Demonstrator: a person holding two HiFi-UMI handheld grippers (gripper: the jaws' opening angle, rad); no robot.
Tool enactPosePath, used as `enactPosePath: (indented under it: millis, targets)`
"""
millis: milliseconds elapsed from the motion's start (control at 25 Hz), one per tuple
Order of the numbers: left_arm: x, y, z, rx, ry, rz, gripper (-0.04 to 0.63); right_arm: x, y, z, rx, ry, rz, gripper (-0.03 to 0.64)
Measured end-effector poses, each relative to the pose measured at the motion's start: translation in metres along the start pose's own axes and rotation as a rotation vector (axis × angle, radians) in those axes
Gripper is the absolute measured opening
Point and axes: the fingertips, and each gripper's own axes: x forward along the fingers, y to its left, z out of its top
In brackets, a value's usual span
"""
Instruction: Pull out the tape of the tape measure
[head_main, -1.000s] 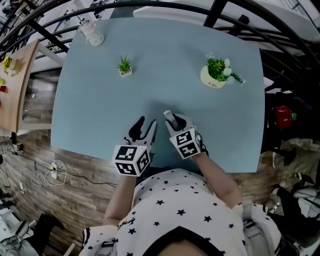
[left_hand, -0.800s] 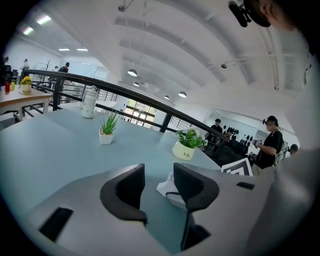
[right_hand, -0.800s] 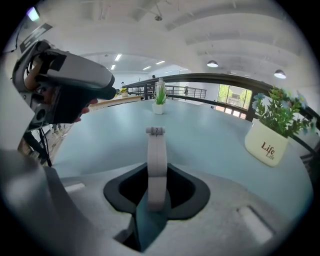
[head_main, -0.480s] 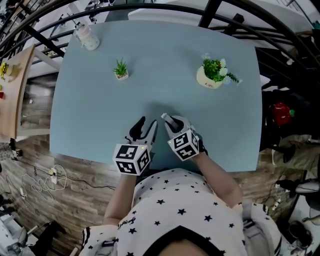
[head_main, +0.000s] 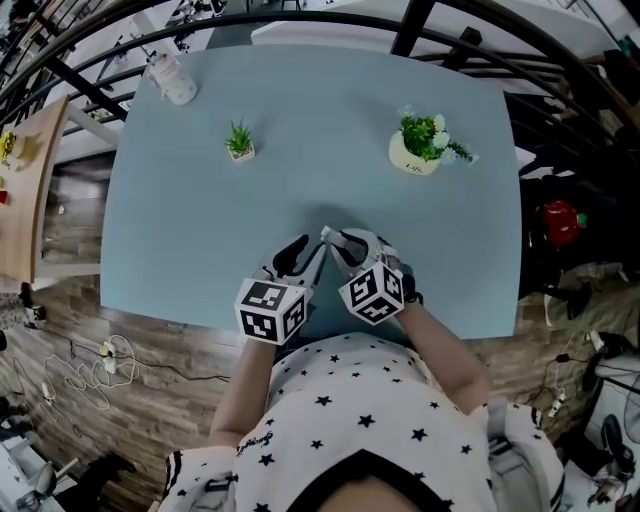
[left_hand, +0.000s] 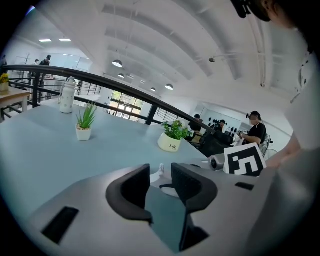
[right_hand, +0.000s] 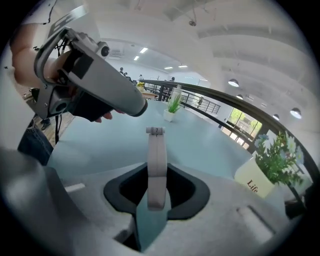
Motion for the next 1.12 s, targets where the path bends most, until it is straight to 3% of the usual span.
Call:
enactPosePath:
  millis: [400,680,1120]
  targets:
    - [0.010,-0.005,-0.005,0.008,0.028,-0.016,0.107,-0.010,0.012,0.013,-0.153,-0.027,0.018,0.101]
    - [0.007,-0.010,-0.007,-0.012,0.029,-0.034,0.046,-0.014,0.017,0.015,-0.189,-0.032,0.017,0.101]
    - [0.002,-0.012,-0.006,-0.023,0.019,-0.036,0.034,-0.017,0.018,0.015,-0.227,-0.048,0.012,0.101]
